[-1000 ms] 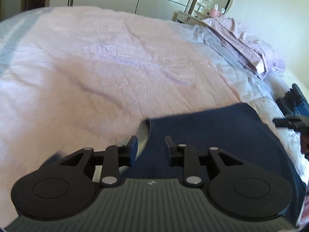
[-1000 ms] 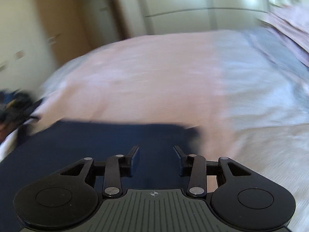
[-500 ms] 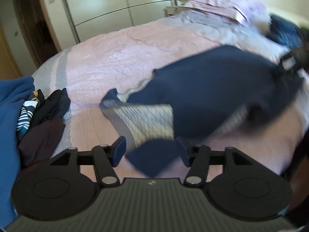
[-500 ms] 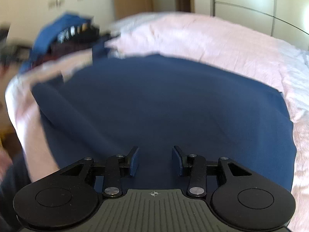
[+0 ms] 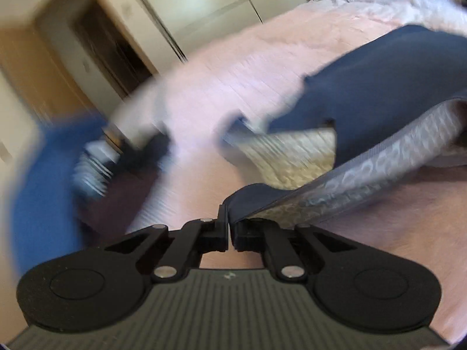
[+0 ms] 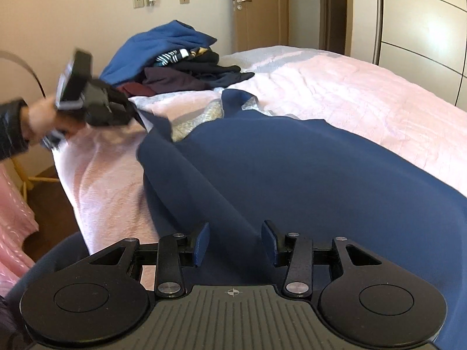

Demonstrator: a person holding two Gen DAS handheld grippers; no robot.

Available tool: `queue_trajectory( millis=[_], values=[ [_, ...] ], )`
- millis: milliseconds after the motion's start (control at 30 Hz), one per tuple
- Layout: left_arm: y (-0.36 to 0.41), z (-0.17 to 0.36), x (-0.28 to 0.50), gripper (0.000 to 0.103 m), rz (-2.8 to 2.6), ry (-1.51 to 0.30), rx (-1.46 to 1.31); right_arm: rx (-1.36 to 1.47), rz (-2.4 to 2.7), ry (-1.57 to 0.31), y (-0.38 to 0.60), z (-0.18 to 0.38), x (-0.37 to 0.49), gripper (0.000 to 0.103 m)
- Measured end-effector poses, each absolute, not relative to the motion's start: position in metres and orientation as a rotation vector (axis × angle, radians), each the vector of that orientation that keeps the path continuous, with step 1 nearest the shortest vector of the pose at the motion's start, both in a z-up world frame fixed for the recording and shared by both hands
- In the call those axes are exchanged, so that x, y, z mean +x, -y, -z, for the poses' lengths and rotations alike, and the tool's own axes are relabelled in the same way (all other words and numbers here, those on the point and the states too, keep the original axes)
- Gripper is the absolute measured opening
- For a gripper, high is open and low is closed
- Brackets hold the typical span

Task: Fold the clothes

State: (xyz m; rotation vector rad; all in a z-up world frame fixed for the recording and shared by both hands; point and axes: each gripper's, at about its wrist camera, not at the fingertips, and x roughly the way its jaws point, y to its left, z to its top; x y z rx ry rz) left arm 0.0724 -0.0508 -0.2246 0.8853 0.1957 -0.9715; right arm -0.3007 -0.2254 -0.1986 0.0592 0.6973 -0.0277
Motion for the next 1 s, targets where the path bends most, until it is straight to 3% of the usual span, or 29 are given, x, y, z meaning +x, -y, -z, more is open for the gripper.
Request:
queue_trajectory(
  millis=[33,133,300,367,433,600,733,1000],
  values=[
    [0.044,0.210,0.067,0.006,0.943,-0.122,0.931,0.057,0.036,-0.691,0.226,0.198,-0.300,0.043],
    [0.038,0.194,0.067,0.010,0.950,-0.123,0.981,0.070,0.053,-0.673,0.238,0.195,-0.311,0.044],
    [0.037,0.241,0.064,0.014,0.916,-0.157,1.099,0.096,0.062,-0.681,0.240,0.198,-0.306,0.044],
    [0.036,0.264,0.064,0.031,0.904,-0.163,1.161,0.095,0.040,-0.686,0.234,0.199,-0.305,0.044],
    [0.030,0.276,0.068,0.035,0.915,-0.186,1.176,0.063,0.016,-0.698,0.226,0.200,-0.303,0.044],
    [0.011,0.269,0.064,0.036,1.000,-0.171,1.135,-0.005,-0.050,-0.771,0.214,0.207,-0.298,0.045],
    [0.019,0.261,0.075,0.037,0.991,-0.161,1.073,0.047,-0.121,-0.711,0.221,0.190,-0.277,0.045],
    [0.034,0.280,0.068,0.036,1.046,-0.198,1.027,-0.034,-0.129,-0.680,0.243,0.172,-0.118,0.045]
  ],
)
